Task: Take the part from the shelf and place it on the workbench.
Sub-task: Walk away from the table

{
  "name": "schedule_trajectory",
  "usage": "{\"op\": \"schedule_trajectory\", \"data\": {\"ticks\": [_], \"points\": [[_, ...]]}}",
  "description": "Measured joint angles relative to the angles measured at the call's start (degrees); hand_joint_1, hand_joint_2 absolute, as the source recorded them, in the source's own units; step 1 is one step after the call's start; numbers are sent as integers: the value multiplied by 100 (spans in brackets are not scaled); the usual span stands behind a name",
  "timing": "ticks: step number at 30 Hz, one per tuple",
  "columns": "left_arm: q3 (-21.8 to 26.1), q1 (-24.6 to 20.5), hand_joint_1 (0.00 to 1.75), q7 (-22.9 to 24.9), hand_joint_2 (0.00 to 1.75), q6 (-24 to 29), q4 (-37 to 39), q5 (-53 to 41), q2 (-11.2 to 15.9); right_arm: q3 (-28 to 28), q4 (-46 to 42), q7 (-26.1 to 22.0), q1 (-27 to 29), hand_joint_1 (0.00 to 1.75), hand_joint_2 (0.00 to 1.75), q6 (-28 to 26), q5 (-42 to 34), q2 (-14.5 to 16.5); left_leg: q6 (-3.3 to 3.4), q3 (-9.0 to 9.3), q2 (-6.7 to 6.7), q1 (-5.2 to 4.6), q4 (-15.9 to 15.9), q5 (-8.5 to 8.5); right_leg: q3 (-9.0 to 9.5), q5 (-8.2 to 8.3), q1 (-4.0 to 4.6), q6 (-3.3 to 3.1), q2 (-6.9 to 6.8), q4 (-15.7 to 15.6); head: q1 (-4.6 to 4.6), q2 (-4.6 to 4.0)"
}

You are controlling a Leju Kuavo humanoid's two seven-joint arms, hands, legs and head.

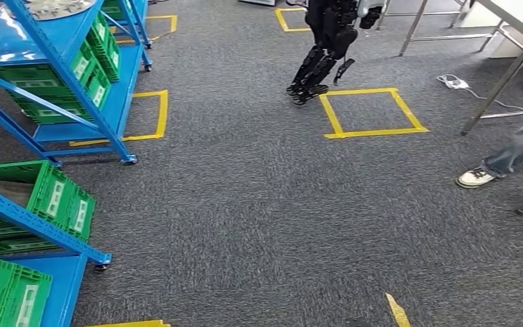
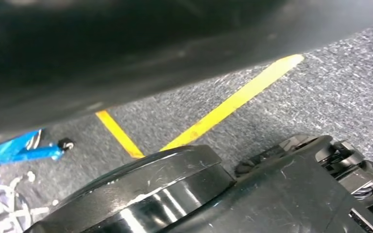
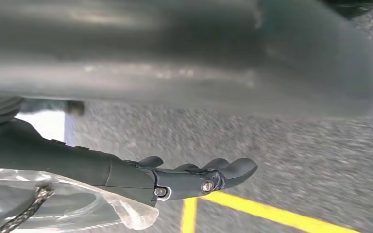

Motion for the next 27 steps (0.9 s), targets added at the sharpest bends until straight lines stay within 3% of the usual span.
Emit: {"op": "schedule_trajectory", "data": {"ticks": [1,3,4,6,7,9,10,11,12,14,16,18,19,21,23,24,25,26,27], "points": [[0,2,0,-2,0,0,0,2,1,1,-1,1,0,0,0,-4,4,0,-36,-28,-65,1,13,8,54,-7,-7,-12,80,-100,-1,0],[0,22,0,-3,0,0,0,3,2,0,-2,13,3,0,0,-16,20,1,-98,-78,-184,16,26,29,79,-6,3,-70,-9,-115,-3,0],[0,37,0,-3,0,-1,0,3,2,-1,-3,22,1,0,0,-23,34,1,-122,-102,-132,15,65,1,86,2,6,-106,-78,-122,-10,0],[0,43,0,-3,0,-4,0,3,-3,0,-4,48,3,0,0,-33,71,1,-164,-278,170,3,445,-234,100,7,11,-175,-242,-142,-40,0],[0,39,0,-3,0,-5,0,3,-8,1,-4,64,8,0,0,-37,84,0,-181,-448,363,-3,819,-429,103,-1,28,-202,-335,-143,-55,0],[0,34,0,-4,0,-8,0,2,-18,1,-5,96,29,0,0,-40,109,0,-198,-806,518,4,1590,-744,105,-22,60,-235,-530,-142,-62,0],[0,43,0,-5,0,-9,0,1,-21,1,-5,105,33,0,0,-42,122,0,-194,-879,538,6,1761,-763,110,-32,73,-244,-620,-141,-62,0],[0,54,0,-5,0,-10,0,-3,-22,2,-6,112,31,0,0,-42,138,0,-181,-830,554,5,1683,-663,121,-42,85,-249,-699,-141,-63,0],[0,64,0,-5,0,-11,0,-7,-22,3,-7,115,24,0,0,-42,154,0,-156,-664,590,-3,1372,-473,142,-56,96,-250,-773,-141,-63,0],[0,61,0,-5,0,-11,0,-15,-21,7,-7,115,10,0,0,-42,176,0,-77,-226,820,-57,535,-142,186,-95,121,-235,-903,-140,-63,0],[0,44,0,-5,0,-10,0,-20,-24,8,-7,114,3,0,0,-41,190,0,-9,-16,1002,-120,110,-68,211,-132,144,-194,-1020,-139,-61,0],[0,48,0,-4,0,-7,0,-24,-22,10,-7,111,-9,0,0,-40,199,1,31,-13,928,-137,58,-72,244,-153,155,-140,-1141,-153,-62,0],[0,61,0,-2,0,-5,0,-25,-21,14,-7,110,-15,0,0,-39,206,1,52,0,860,-123,25,-54,251,-183,150,-110,-1123,-141,-58,0],[0,63,0,2,0,-2,0,-27,-23,21,-7,103,-18,0,0,-40,218,0,105,35,727,-76,-43,-12,130,-375,133,-54,-852,147,-38,0],[0,46,0,2,0,-3,0,-29,-33,26,-7,101,-5,0,0,-40,225,0,132,35,586,-53,-56,1,-248,-712,104,-25,-531,892,-14,0],[0,43,0,3,0,-4,0,-30,-38,27,-7,103,4,0,0,-40,228,0,134,33,506,-52,-54,1,-457,-832,97,-14,-474,1268,-8,0],[0,49,0,3,0,-4,0,-30,-41,29,-7,105,13,0,0,-40,231,0,134,37,426,-51,-51,-1,-600,-847,92,-5,-454,1484,-9,0],[0,55,0,3,0,-4,0,-30,-43,31,-7,107,19,0,0,-40,233,0,131,44,346,-50,-46,-4,-644,-745,87,1,-445,1480,-9,0],[0,60,0,4,0,-4,0,-30,-44,33,-7,108,19,0,0,-40,236,0,121,55,263,-45,-40,-11,-566,-527,76,6,-421,1223,-9,0]]}}
